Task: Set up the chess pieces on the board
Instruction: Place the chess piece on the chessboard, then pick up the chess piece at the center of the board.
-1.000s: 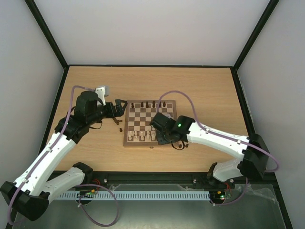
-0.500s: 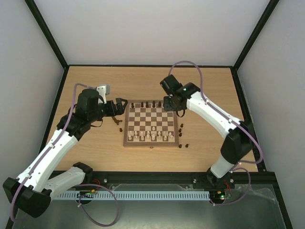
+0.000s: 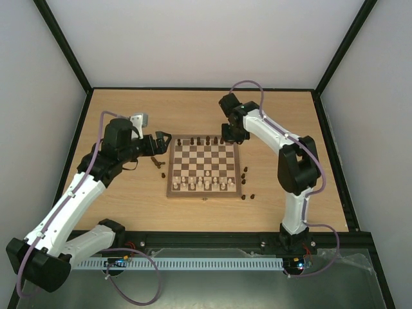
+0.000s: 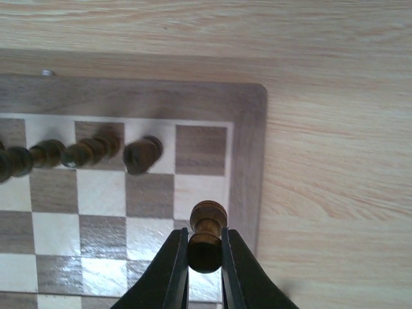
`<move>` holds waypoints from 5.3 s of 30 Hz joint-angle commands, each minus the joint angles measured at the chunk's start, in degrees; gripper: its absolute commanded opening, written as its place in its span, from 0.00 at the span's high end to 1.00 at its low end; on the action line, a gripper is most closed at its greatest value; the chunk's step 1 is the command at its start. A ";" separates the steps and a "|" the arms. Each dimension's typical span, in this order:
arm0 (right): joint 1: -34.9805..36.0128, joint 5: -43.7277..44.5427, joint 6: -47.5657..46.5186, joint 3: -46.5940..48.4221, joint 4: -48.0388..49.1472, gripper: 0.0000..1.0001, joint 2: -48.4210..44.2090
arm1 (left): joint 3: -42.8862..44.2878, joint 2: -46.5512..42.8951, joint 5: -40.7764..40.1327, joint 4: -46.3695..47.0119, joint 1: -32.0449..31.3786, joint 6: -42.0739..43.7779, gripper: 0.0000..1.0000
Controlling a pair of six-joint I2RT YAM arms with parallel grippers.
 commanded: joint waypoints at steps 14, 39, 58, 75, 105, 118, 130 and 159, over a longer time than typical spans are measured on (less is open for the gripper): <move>-2.03 -0.89 -1.92 7.41 -0.44 0.92 9.40 | 0.72 -0.20 1.08 0.54 1.48 0.88 0.00; -2.27 -3.12 -2.28 7.09 -0.01 0.83 11.01 | 0.03 0.72 1.32 1.57 1.74 0.61 0.01; -2.32 1.99 -0.26 2.25 1.30 0.46 1.29 | 0.38 0.21 2.15 1.13 1.74 0.56 0.01; -2.50 -0.74 2.36 -22.75 8.47 0.14 -27.86 | 1.97 -2.28 -2.67 -5.14 1.95 -0.03 0.01; -2.41 -3.66 7.09 -41.88 13.93 0.40 -38.71 | -5.45 3.12 -5.20 1.31 3.87 -9.25 0.01; -2.45 -0.84 8.79 -40.86 16.38 0.57 -28.89 | -4.97 0.73 -2.20 0.61 3.97 -5.47 0.00; -2.50 1.91 7.77 -36.27 16.62 0.68 -20.52 | -5.98 1.25 -0.80 2.08 4.53 -4.54 0.00; -2.50 -0.11 6.15 -37.92 17.78 0.78 -15.92 | -6.73 2.31 -0.08 3.32 4.96 -4.66 0.01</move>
